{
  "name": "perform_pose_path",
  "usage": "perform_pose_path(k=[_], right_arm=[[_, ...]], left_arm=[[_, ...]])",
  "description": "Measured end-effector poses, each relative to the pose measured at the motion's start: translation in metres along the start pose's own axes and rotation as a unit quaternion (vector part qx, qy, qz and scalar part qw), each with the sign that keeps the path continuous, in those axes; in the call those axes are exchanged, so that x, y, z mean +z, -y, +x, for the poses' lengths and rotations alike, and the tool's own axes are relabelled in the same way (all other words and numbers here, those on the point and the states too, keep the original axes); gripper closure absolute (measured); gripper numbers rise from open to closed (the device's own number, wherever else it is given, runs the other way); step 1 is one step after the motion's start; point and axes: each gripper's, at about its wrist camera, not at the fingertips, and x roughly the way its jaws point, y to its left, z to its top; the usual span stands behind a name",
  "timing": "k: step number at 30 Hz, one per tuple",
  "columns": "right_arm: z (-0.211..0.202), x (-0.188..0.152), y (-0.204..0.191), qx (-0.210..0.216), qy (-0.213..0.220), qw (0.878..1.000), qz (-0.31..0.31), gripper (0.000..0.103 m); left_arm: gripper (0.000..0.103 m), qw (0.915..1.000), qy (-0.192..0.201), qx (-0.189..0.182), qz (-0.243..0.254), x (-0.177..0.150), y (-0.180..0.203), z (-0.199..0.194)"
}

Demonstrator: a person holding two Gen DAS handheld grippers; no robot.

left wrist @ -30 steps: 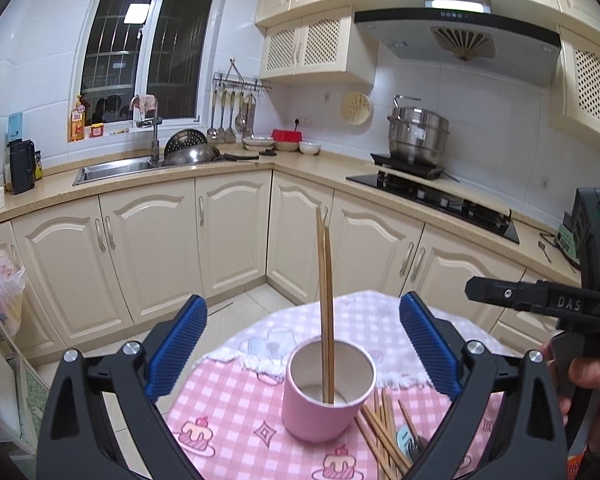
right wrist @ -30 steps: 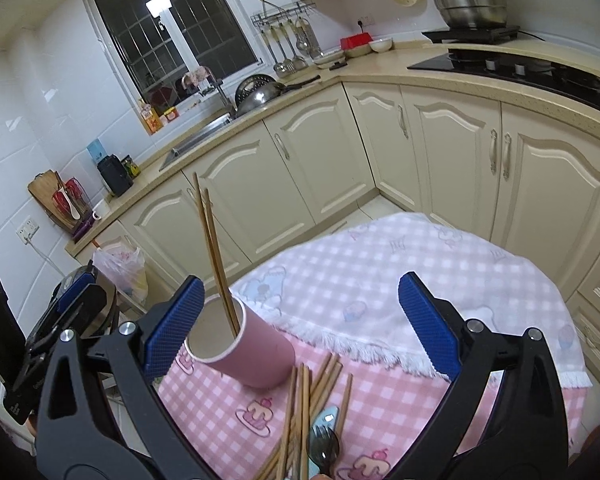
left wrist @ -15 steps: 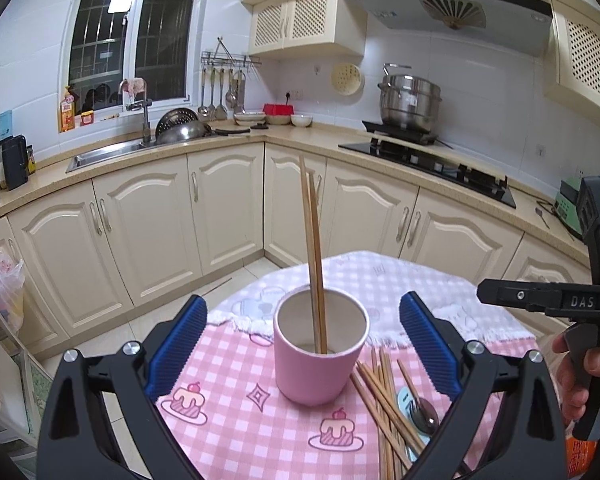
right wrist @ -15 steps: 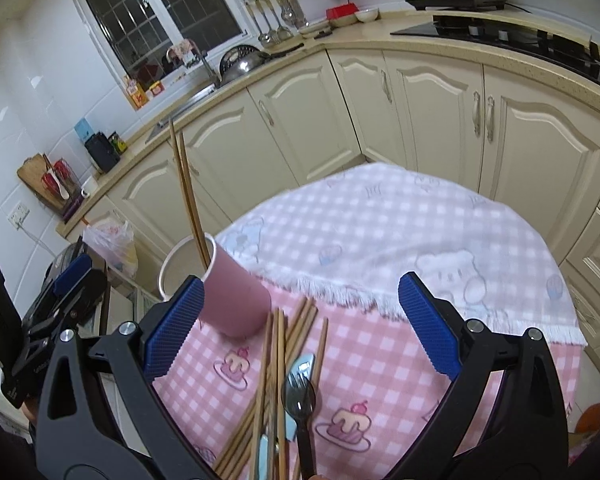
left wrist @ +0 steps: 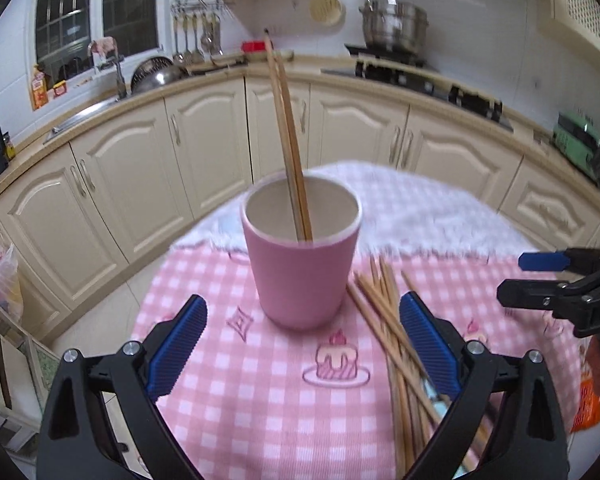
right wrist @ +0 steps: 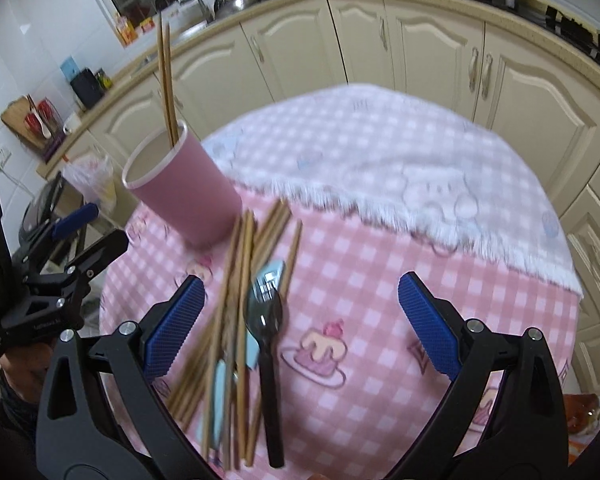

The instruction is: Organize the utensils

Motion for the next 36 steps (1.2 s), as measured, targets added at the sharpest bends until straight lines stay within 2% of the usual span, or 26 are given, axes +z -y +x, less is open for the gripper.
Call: perform_pose_path(k=[9,14,20,36], right_arm=[[0.019,-0.020,0.003,-0.011,-0.041,0.999,-0.009,0.008],[0.025,-0.028,0.005,-0.010,-0.054,0.998,-0.008,0.008],[0.028,-0.035,0.007,-0.010,-0.067,0.998,-0.010,0.008],[0.038,-0.041,-0.001,-0.014,-0.082,0.996,-0.033,0.008]], left_arm=[[0.008,0.9973,-0.066,-0.008,0.030,-0.022,0.012,0.033],[0.008,0.9930,-0.107,-0.010,0.049,-0.035,0.021,0.053],[0.008,0.9892,-0.132,-0.014,0.061,-0.044,0.029,0.065],[0.008,0.9884,-0.131,-0.001,0.076,-0.034,0.040,0.077]])
